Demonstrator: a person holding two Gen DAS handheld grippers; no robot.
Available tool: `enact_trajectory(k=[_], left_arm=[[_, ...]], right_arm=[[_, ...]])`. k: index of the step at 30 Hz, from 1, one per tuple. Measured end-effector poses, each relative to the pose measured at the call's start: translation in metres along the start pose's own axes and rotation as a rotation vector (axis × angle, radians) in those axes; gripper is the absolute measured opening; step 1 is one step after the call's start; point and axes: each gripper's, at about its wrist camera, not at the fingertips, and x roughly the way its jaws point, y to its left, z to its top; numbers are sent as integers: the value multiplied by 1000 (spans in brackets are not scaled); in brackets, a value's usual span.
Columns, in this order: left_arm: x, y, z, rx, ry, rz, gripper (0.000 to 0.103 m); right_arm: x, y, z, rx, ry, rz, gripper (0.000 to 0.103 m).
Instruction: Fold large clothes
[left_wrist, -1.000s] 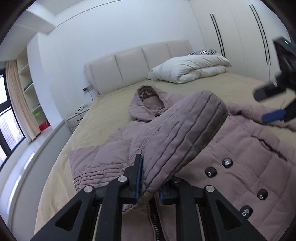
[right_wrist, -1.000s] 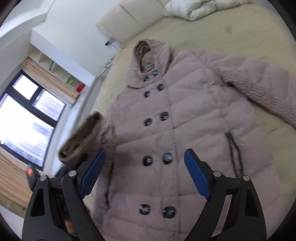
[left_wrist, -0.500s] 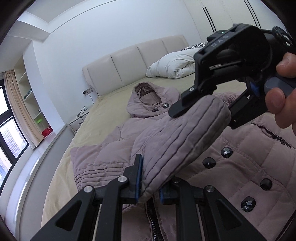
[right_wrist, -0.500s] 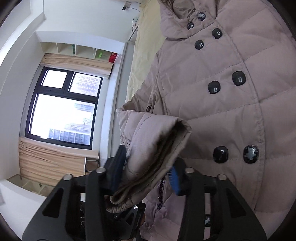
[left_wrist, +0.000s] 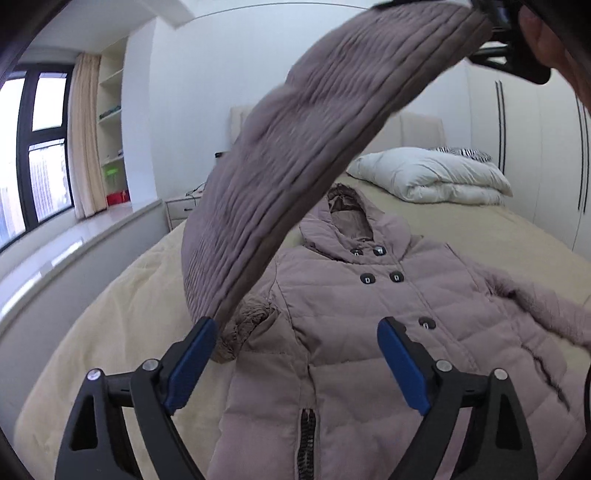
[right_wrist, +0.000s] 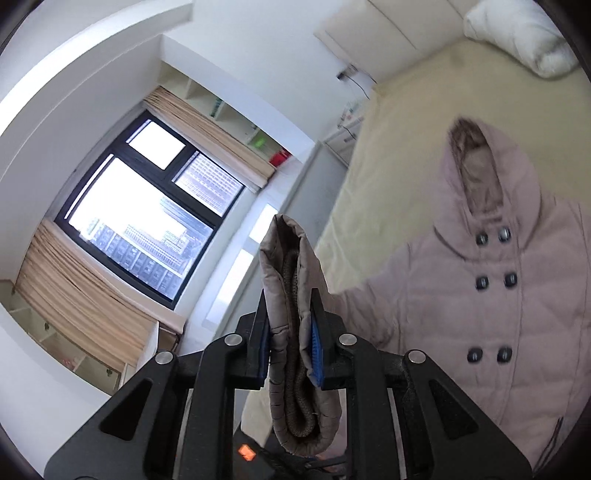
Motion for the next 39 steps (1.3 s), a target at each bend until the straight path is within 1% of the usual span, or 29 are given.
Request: enact_trajectory(k=[2,5,7,10,12,14,15,16,18,19,22,25,27,29,32,34,35,36,37,38,39], left_arm=[[21,9,7,-101,10,-2,94],[58,17,16,-192,57,7,94],[86,17,20,-207,105,12,95],[121,15,24,-182,157,48,94],[138,25,27,-204,181,59,89],[154,42,28,-248,221,59,72],[162,51,28,-267,253,68,68],[168,61,27,-290,274,72,58],[176,77,24,-299,302,91,56],[178,81,22,-292,308,99,56],[182,83,13,-228,335,127,56],[187,79,5,-168,348,161,57],[189,69,2,-93,344,196,57],[192,62,0,-35,340,220,57],[190,62,2,9,336,230,57],[181,60,1,48,330,242,59],[176,60,-1,67,332,247,63],[172,63,-2,78,332,250,64],[166,66,-4,82,335,250,68],[158,67,-6,79,345,247,70],[149,67,-8,67,357,241,70]], right_arm=[[-14,33,29,-55,-53,21,17],[-34,64,58,-107,-111,35,17],[-42,70,75,-114,-135,41,17],[-54,64,88,-106,-155,36,17],[-66,54,88,-95,-171,25,17],[-75,33,93,-64,-190,13,17],[-79,19,97,-42,-203,7,17],[-83,3,101,-18,-216,1,17],[-84,-34,104,31,-233,-21,17],[-83,-54,106,50,-242,-49,17],[-73,-128,101,140,-252,-109,16],[-55,-214,78,247,-255,-177,16],[-38,-268,63,314,-241,-253,16],[-12,-319,40,356,-198,-337,16],[25,-389,5,431,-100,-426,16],[33,-425,-16,471,-96,-511,16],[34,-443,-25,509,-97,-518,16],[33,-459,-33,545,-113,-479,16],[28,-463,-36,557,-129,-436,16],[24,-464,-41,553,-135,-414,16],[25,-464,-40,536,-128,-414,16]])
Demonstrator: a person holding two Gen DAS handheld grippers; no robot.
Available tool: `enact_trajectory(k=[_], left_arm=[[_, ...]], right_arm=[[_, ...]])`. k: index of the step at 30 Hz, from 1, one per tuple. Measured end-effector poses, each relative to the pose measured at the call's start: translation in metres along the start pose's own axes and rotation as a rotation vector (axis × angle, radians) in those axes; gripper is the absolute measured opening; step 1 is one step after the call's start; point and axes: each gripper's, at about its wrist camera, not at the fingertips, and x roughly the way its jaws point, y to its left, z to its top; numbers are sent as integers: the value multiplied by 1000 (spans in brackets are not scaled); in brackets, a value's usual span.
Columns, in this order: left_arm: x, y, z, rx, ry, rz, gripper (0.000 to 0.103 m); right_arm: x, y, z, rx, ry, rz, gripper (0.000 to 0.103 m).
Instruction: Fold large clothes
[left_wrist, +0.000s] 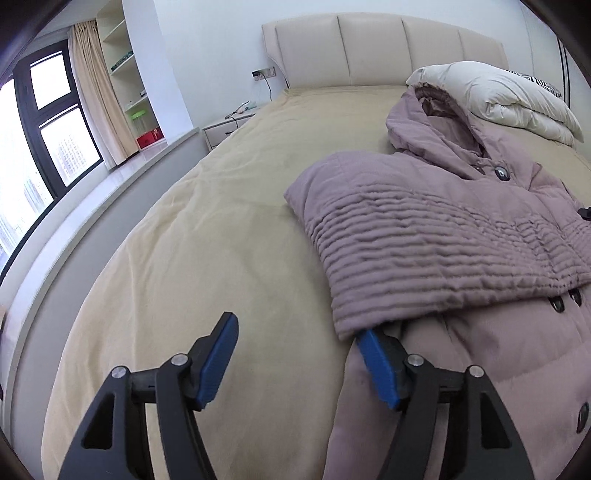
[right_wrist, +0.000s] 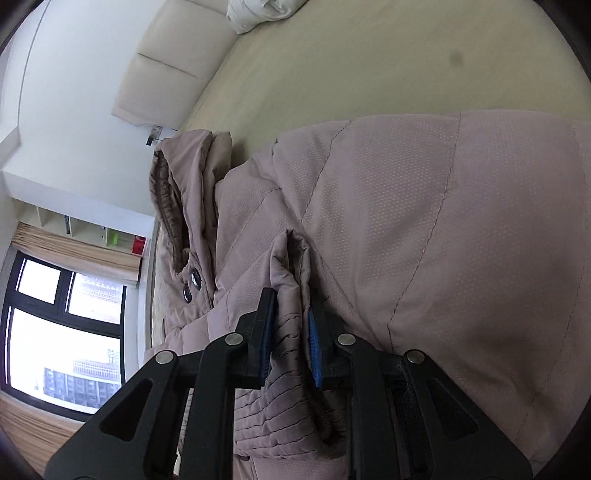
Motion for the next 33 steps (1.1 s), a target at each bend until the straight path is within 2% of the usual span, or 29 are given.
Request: enact_trajectory(k=[2,5,8,11,12,13,14,16,18,21,23,25,27,29,31,32,33], left_arm=[[-15,5,-7,-27,17,-21,70],[-37,10,-6,-49,-17,-46,70],[-49,11,19,-53,-87,-62,71],[-35,6,52,-27,-135,-33,71],[-24,3,60,-13,-129,-24,71],[-12,-2,67,2,-117,-15,66],[2,-7,71,22,-94,-15,56],[32,-17,71,59,-19,-18,46],[57,-27,63,115,51,4,46],[67,-29,58,127,55,-1,47],[68,-28,62,126,67,-15,47],[63,-23,66,116,67,-15,49],[49,-21,67,107,16,24,49],[45,-21,63,92,-23,50,57],[61,-23,58,91,42,17,58],[65,-21,58,80,49,1,58],[64,-19,61,68,52,-5,58]], right_arm=[[2,7,2,-61,-1,-32,18],[-9,26,-1,-148,-4,-96,20],[-25,37,-1,-197,-18,-168,20],[-44,57,-10,-257,-101,-259,20],[-53,64,-15,-284,-124,-256,20],[-63,73,-22,-313,-138,-236,20],[-83,80,-32,-344,-141,-216,20],[-80,97,-50,-433,-126,-229,20],[-63,102,-60,-497,-85,-270,20],[-35,86,-63,-477,-6,-313,20],[-35,74,-65,-450,-31,-273,20],[-40,77,-65,-422,-50,-263,20],[-56,80,-69,-428,-105,-254,20],[-60,82,-73,-459,-145,-269,20],[-40,78,-72,-467,-82,-318,21],[-39,73,-72,-473,-65,-324,21],[-40,71,-74,-496,-81,-314,21]])
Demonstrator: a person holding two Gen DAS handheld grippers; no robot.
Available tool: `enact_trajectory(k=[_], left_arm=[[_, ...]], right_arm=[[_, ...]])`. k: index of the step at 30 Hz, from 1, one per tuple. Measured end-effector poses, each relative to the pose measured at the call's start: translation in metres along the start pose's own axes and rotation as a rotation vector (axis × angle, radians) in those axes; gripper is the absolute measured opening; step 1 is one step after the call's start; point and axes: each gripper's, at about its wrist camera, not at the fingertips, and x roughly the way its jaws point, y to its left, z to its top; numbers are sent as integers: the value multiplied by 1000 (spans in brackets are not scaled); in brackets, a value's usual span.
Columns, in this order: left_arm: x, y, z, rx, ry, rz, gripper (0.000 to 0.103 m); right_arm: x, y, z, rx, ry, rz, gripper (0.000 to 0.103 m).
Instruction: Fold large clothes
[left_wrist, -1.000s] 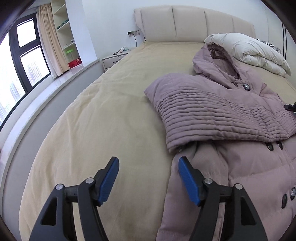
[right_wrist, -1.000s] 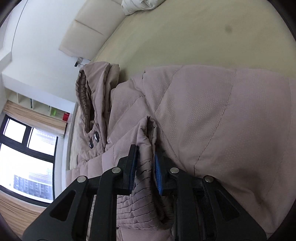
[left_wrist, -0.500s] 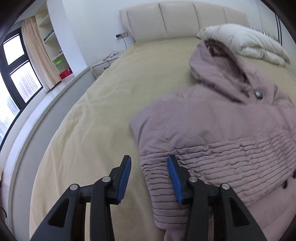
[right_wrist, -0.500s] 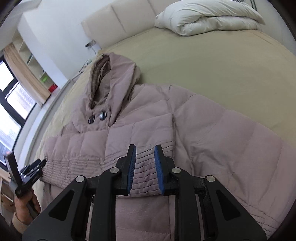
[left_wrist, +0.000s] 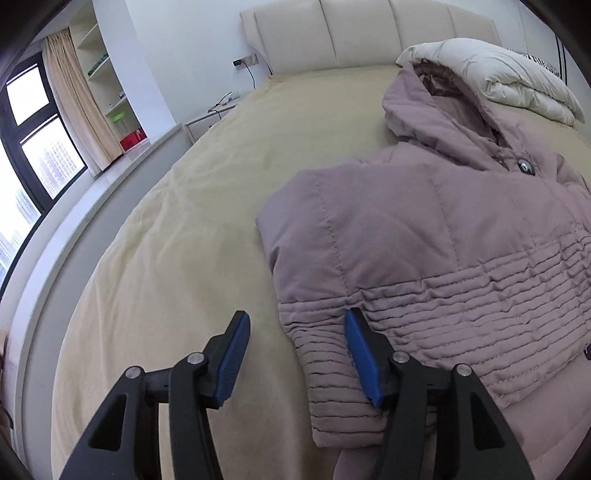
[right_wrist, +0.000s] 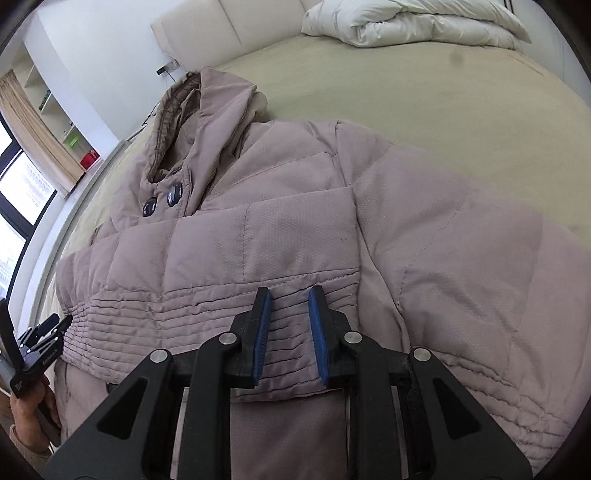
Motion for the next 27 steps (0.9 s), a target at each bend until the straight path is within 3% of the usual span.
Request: enact_trajectory(k=[3,6,8,9,10,11,15,18,22,25,27], left_arm=[[-22,4,5,-20,-30,-14,58],[-57,5,1,-30,-89,-105,64],[-85,5,-10,-54,-136,-186,80],[-99,3,-16,-59,-165,-218,83],[-112,0,-23,-60,-194,-247,90],[-125,-5,-32,-65,-215,-272,96],[-164,-25,-63,-111,-224,-411,100],[-194,-40,-85,-131,-243,-472,103],[-230,-57,-103,-130,-295,-450,103],[-255,-59,-106,-144,-351,-430,103],[-269,-59,-107,-136,-387,-397,103]], right_arm=[[-18,-6,-1,30,8,32,21],[-59,-24,-12,140,-39,145,21],[-92,-36,-30,182,-96,166,37],[-110,-46,-43,213,-115,169,64],[-126,-55,-57,252,-140,180,73],[-142,-65,-70,286,-167,196,73],[-192,-115,-135,460,-180,198,73],[-222,-164,-193,668,-202,223,73],[-258,-231,-269,1002,-321,231,71],[-271,-254,-290,1121,-389,278,70],[-276,-259,-293,1161,-416,247,70]])
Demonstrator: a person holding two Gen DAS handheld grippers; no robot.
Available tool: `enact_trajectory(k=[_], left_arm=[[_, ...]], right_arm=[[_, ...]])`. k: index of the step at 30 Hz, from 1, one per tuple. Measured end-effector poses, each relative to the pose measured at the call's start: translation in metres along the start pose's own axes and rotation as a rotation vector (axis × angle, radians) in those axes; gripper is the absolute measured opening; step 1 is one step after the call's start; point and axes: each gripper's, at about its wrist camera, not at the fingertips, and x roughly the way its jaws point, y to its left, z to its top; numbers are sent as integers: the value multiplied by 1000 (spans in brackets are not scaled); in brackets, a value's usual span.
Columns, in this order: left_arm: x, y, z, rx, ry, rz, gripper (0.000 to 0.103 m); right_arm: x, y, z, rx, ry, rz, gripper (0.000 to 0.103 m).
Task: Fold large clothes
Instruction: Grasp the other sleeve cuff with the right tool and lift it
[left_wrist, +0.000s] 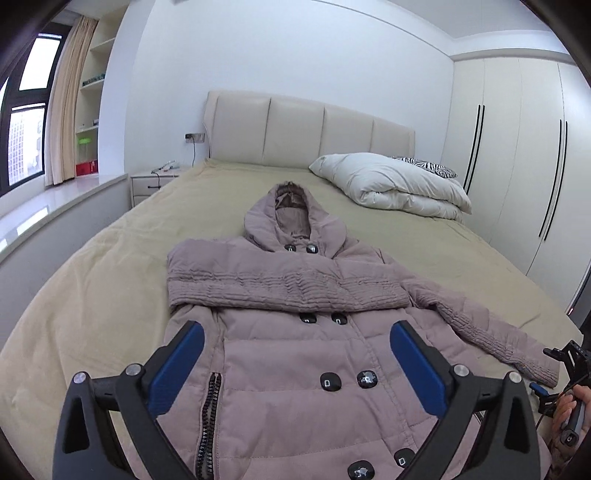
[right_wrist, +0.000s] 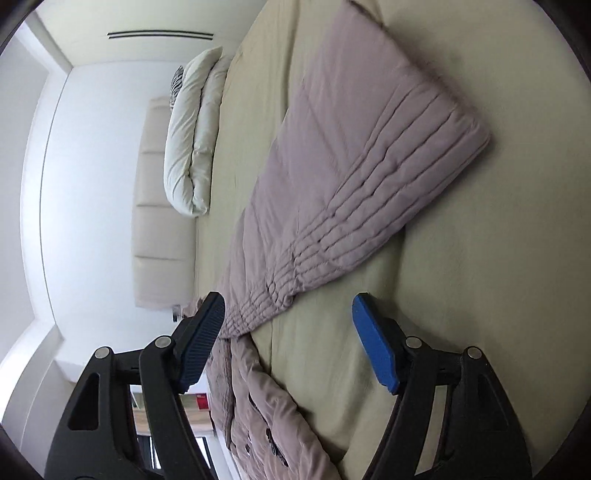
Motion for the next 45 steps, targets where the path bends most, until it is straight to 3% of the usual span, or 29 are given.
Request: enact_trajectory(k=[6,10,12,14,20,21,22,24,28,32,35,37,41,45], left_arm=[[-18,-14,7,60,-38,55,103],[-17,-12,7,41,1,14,103],[-16,-13,5,38,9,10,103],[-12,-14,3,29,27,-22,103],[-9,-12,-4,23,60,-52,103],[-9,-10,-4,13,63,-56,103],[-9,-7,-5,2,68,-61,103],[-7,-2,-5,-20,84,-64,103],[-1,5,-5,-62,113,-82,103],[6,10,-1,-133,136,-148,103],[18,20,4,-294,186,-298,103],[26,24,6,-386,216,-348,103],[38,19,13,-475,280,-461,103],[43,16,20,-560,323,-579,103]], right_arm=[[-5,-20,18,188,-95,-15,70],[-17,-27,26,308,-142,-30,70],[-21,-30,18,404,-112,-27,70],[-15,-29,15,400,-104,-51,70],[-3,-13,27,269,-205,-87,70],[-2,-7,30,222,-217,-93,64],[-3,-2,35,175,-225,-105,49],[-2,8,42,70,-233,-147,30],[-6,36,48,-208,-239,-234,19],[-12,93,24,-507,-243,-257,14],[-20,147,-28,-835,-252,-261,14],[-20,181,-79,-1093,-250,-258,12],[-8,225,-178,-1523,-241,-249,11],[1,226,-261,-1829,-218,-232,10]])
